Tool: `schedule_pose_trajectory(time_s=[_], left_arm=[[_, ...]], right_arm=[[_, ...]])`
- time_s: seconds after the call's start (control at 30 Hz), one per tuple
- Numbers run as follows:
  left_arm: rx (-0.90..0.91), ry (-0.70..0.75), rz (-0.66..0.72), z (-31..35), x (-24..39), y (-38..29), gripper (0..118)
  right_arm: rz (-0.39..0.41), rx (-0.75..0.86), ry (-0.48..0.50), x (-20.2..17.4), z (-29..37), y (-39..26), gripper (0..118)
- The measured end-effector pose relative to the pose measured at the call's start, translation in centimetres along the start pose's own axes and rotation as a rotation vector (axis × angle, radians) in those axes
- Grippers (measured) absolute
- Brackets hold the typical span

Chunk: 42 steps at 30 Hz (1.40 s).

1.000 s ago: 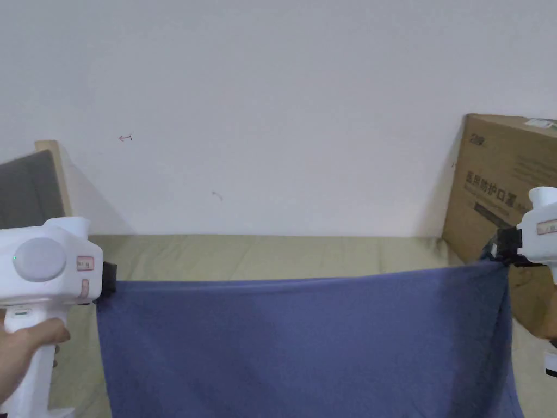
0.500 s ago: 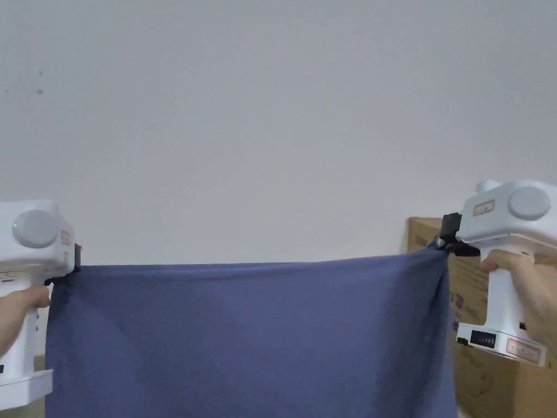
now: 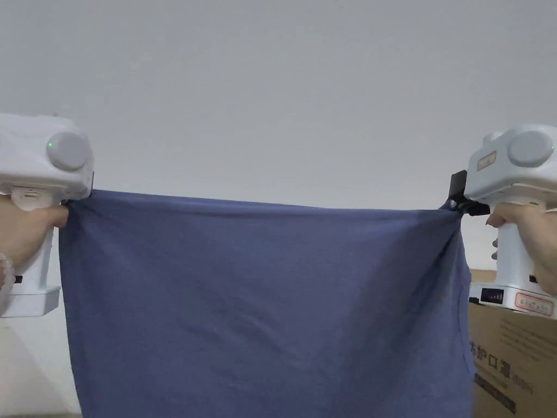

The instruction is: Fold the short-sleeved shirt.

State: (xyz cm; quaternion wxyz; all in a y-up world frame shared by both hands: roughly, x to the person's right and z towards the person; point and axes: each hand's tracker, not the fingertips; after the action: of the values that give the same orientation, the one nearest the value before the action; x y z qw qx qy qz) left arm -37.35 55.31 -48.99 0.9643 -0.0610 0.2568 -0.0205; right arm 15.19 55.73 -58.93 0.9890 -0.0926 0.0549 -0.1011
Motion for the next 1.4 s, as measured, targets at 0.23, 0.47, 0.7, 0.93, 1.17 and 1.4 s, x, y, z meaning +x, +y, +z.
schedule_pose_trajectory(time_s=[0.23, 0.47, 0.7, 0.93, 1.17, 1.4], left_arm=[[-0.125, -0.006, 0.003, -5.9, 1.3, -12.0, 0], [-0.458, -0.032, -0.069, -13.5, 6.1, -32.0, 0], [-0.763, -0.084, -0.153, -16.1, 7.9, -49.5, 0], [-0.786, -0.083, -0.083, -12.2, 3.8, -53.8, 0], [-0.752, -0.127, -0.066, -2.9, -0.1, -53.2, 0], [-0.756, -0.139, -0.033, 8.0, -6.0, -53.6, 0]], right_arm=[[0.079, -0.192, -0.029, 0.8, -6.3, -10.0, 4], [0.129, -0.525, -0.143, 3.8, -16.5, -28.6, 4], [0.158, -0.85, -0.223, 7.6, -21.2, -46.0, 4], [0.059, -0.848, -0.198, 11.1, -16.7, -49.5, 4], [0.069, -0.813, -0.168, 12.1, -7.0, -49.8, 4], [0.0, -0.81, -0.152, 13.1, 7.0, -54.0, 4]])
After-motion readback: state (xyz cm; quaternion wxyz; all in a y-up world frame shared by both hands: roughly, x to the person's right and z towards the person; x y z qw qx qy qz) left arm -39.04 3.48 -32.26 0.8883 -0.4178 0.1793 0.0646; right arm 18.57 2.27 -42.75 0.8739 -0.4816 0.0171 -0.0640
